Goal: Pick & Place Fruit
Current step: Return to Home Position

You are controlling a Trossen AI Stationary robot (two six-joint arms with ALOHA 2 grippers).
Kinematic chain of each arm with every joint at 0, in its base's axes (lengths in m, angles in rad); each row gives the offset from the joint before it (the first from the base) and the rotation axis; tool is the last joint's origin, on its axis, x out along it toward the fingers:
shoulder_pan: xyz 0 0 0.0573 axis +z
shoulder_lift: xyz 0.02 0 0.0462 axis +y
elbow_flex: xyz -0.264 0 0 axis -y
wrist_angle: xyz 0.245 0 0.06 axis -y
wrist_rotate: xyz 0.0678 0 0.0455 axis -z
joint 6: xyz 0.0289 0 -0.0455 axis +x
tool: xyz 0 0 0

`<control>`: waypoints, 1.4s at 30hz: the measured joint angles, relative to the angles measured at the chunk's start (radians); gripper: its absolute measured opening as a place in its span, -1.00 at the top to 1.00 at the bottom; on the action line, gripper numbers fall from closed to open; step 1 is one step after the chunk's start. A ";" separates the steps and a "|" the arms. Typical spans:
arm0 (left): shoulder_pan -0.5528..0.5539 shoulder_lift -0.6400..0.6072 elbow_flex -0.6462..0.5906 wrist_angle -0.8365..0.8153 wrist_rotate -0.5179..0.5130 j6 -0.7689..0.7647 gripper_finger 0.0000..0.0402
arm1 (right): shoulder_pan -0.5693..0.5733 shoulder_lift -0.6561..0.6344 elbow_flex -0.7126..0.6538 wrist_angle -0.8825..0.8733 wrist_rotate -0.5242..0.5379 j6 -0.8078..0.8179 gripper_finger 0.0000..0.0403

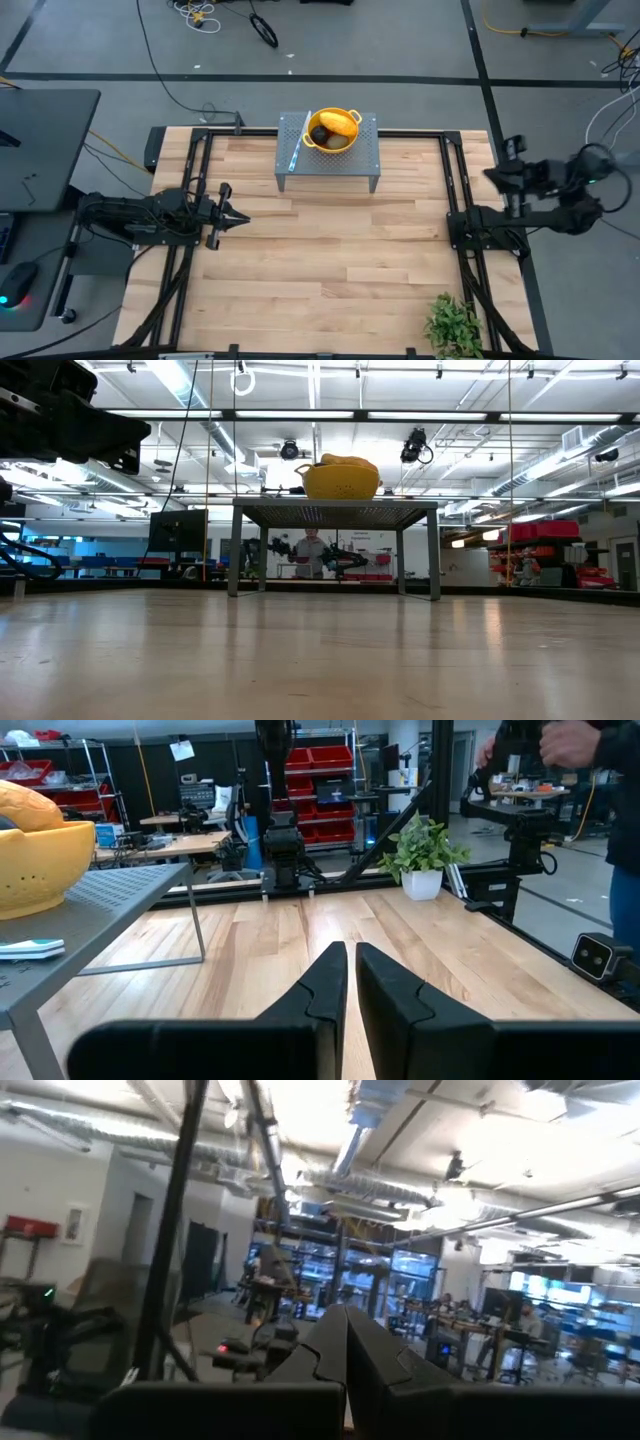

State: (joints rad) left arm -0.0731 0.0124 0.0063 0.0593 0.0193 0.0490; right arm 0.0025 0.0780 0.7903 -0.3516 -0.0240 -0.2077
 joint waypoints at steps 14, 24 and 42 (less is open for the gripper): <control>0.000 0.000 0.000 0.001 0.000 0.000 0.84 | 0.000 -0.074 -0.382 0.226 -0.038 0.006 1.00; 0.000 0.000 0.000 0.002 0.000 0.000 0.84 | 0.000 -0.075 -0.593 0.344 -0.059 0.008 1.00; 0.000 0.000 0.000 0.002 0.000 0.000 0.84 | 0.000 -0.074 -0.781 0.386 0.083 -0.046 1.00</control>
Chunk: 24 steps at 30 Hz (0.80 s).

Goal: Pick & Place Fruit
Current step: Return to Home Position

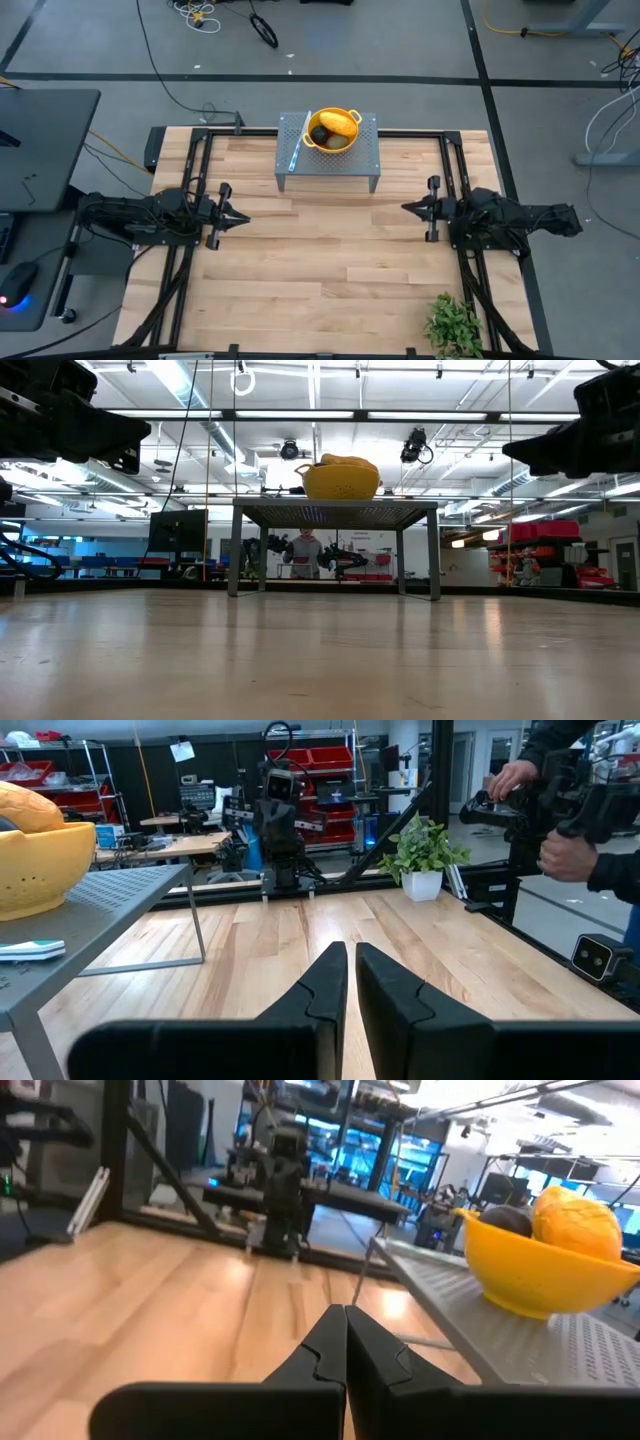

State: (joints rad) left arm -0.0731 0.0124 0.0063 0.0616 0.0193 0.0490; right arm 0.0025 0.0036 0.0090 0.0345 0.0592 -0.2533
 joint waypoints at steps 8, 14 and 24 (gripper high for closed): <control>0.000 0.000 0.000 0.000 0.000 0.000 0.84 | 0.000 0.001 0.000 -0.017 -0.008 -0.040 1.00; 0.000 0.000 0.000 0.000 0.000 0.000 0.84 | 0.000 0.000 0.000 -0.016 -0.009 0.065 1.00; 0.000 0.000 0.000 0.000 0.000 0.000 0.84 | 0.000 0.000 0.000 -0.016 -0.009 0.072 1.00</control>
